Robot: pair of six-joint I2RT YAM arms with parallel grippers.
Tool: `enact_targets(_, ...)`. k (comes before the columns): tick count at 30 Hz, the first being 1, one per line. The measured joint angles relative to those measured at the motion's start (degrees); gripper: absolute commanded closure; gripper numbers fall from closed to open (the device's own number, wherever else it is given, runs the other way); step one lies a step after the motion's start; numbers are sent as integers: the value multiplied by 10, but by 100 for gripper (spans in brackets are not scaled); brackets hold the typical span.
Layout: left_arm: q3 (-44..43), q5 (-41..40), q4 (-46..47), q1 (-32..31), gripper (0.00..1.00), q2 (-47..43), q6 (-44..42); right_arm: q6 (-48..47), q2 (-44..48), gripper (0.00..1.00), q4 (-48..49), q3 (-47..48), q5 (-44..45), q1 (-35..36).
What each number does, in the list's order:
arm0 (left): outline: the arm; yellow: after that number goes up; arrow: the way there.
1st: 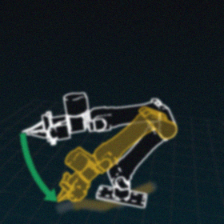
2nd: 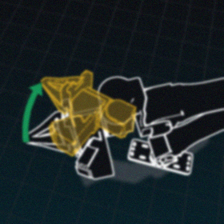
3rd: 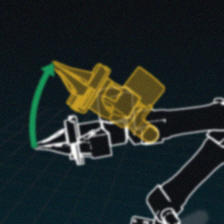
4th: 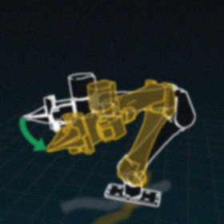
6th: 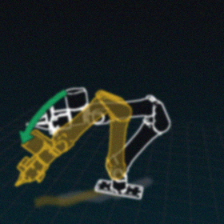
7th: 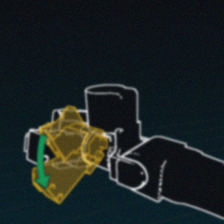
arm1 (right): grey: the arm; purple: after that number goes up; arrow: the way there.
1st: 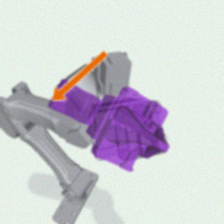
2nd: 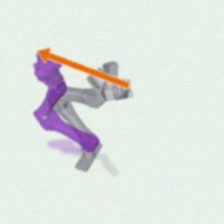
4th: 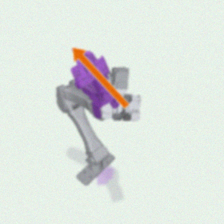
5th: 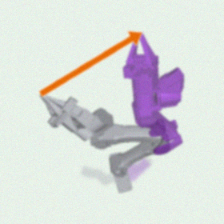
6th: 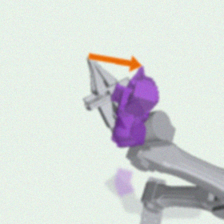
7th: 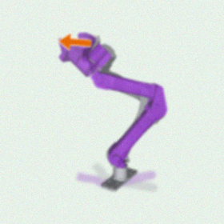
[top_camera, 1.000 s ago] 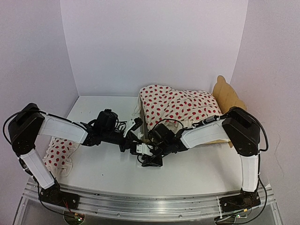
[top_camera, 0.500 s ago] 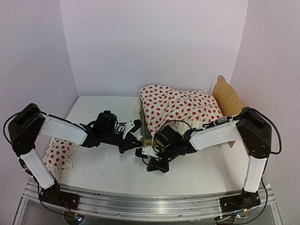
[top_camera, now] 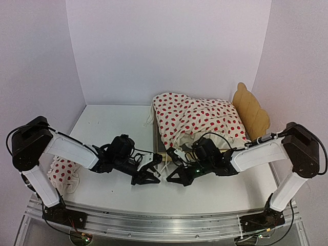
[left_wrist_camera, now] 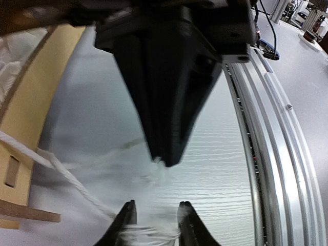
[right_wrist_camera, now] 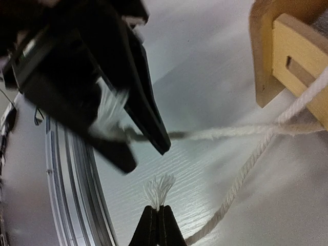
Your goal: Set up the pet bed
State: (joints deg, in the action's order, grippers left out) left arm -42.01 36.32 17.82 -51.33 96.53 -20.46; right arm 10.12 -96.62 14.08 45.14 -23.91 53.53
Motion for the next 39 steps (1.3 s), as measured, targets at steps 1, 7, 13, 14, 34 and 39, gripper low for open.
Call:
enact_targets(1, 3, 1, -3, -4, 55, 0, -1, 19, 0, 100, 19, -6, 2, -3)
enact_targets(7, 9, 7, -32, -5, 43, -3, -27, 97, 5, 100, 91, -41, 50, -6)
enact_targets(13, 9, -7, -43, -7, 55, -11, -20, 141, 8, 100, 135, -70, 112, -6)
enact_targets(14, 7, -27, -35, -8, 56, -11, 4, 146, 8, 100, 144, -75, 121, -6)
enact_targets(34, -105, -368, 45, -74, 71, 82, 419, 164, 4, 100, 241, -96, 196, -6)
enact_targets(39, -119, -393, 38, -74, 94, 101, 443, 160, 4, 100, 246, -97, 197, -6)
